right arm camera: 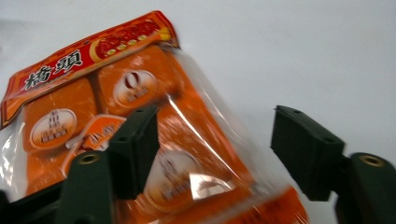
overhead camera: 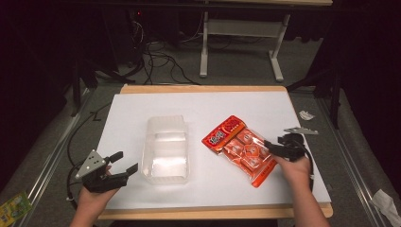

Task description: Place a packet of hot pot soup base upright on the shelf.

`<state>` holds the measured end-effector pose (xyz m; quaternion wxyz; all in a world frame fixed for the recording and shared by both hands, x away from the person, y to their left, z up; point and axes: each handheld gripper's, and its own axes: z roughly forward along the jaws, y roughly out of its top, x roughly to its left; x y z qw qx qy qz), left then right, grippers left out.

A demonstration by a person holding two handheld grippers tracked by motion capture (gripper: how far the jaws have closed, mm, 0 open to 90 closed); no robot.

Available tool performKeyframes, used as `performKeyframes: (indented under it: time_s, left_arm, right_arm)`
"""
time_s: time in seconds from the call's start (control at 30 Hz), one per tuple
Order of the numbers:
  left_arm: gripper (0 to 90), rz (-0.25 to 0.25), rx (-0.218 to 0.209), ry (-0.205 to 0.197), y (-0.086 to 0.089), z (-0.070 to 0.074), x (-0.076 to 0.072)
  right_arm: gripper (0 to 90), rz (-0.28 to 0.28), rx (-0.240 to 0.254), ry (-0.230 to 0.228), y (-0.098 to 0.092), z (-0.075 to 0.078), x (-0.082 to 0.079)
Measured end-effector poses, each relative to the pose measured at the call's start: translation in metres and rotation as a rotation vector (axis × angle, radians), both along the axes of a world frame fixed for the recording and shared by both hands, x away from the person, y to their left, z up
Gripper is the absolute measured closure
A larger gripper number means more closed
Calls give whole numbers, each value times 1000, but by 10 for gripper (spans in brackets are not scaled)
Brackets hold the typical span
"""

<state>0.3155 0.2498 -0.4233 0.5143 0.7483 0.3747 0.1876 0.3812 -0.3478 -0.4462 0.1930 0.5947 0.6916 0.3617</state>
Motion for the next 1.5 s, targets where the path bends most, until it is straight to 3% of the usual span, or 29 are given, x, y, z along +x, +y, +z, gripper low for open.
performKeyframes:
  time_s: [0.03, 0.07, 0.1, 0.13, 0.17, 0.27, 0.3, 0.33, 0.37, 0.57, 0.6, 0.7, 0.83, 0.9, 1.0, 1.07, 1.13, 1.17, 1.27, 1.33, 1.37, 1.4, 1.47, 1.5]
  left_arm:
    - [251, 2, 5, 11, -1, -2, 1]
    - [250, 2, 5, 11, -1, -2, 1]
    - [250, 6, 5, 16, -1, -4, 2]
    - [250, 6, 5, 16, -1, -4, 2]
    - [250, 4, 13, 21, -2, -5, 1]
    - [248, 4, 21, 19, -3, -5, 1]
    - [248, 4, 25, 20, -3, -5, 0]
    - [248, 4, 25, 20, -3, -5, 0]
    - [247, 4, 25, 19, -3, -5, 0]
    - [247, 4, 18, 18, -2, -5, 0]
    - [247, 0, 20, 17, -2, -5, 0]
    - [247, -1, 15, 14, -2, -5, 0]
    - [247, -10, 22, 10, -3, -4, 0]
    - [247, -15, 27, 11, -4, -4, 1]
    - [247, -14, 32, 10, -4, -5, 1]
    - [247, -15, 34, 11, -4, -5, 1]
    - [247, -15, 35, 10, -3, -5, 1]
    - [247, -14, 34, 12, -3, -5, 1]
    - [247, -10, 37, 15, -3, -6, 1]
    - [247, -7, 40, 15, -3, -6, 2]
    - [247, -1, 37, 14, -2, -7, 2]
    - [248, -1, 37, 14, -2, -7, 2]
    - [248, 0, 42, 13, -1, -6, 1]
    - [248, 3, 46, 10, 0, -6, 1]
  right_arm:
    - [218, 10, 79, 34, -17, -9, -3]
    - [218, 10, 79, 34, -17, -9, -3]
    - [176, 9, 116, 65, -25, -16, -3]
    - [176, 9, 116, 65, -25, -16, -3]
    - [160, 22, 140, 96, -30, -23, -2]
    - [173, 33, 140, 83, -29, -28, -4]
    - [234, 47, 140, 71, -27, -29, -7]
    - [234, 47, 140, 71, -27, -29, -7]
    - [332, 73, 157, 68, -26, -28, -9]
    - [436, 155, 186, 73, -16, -30, -22]
    - [427, 192, 153, 54, -4, -27, -30]
    - [421, 210, 116, 59, 7, -25, -36]
    - [455, 262, 133, 70, 24, -26, -53]
    - [461, 306, 101, 59, 42, -26, -68]
    - [518, 336, 68, 53, 50, -24, -75]
    - [544, 325, 80, 36, 48, -22, -74]
    - [518, 273, 110, 0, 39, -18, -64]
    - [518, 273, 110, 0, 39, -18, -64]
    - [419, 224, 157, 4, 34, -17, -38]
    - [378, 188, 177, 2, 35, -16, -16]
    - [340, 158, 180, 10, 38, -18, 7]
    - [340, 158, 180, 10, 38, -18, 7]
    - [329, 131, 175, 19, 41, -20, 27]
    - [321, 87, 194, 19, 43, -22, 49]
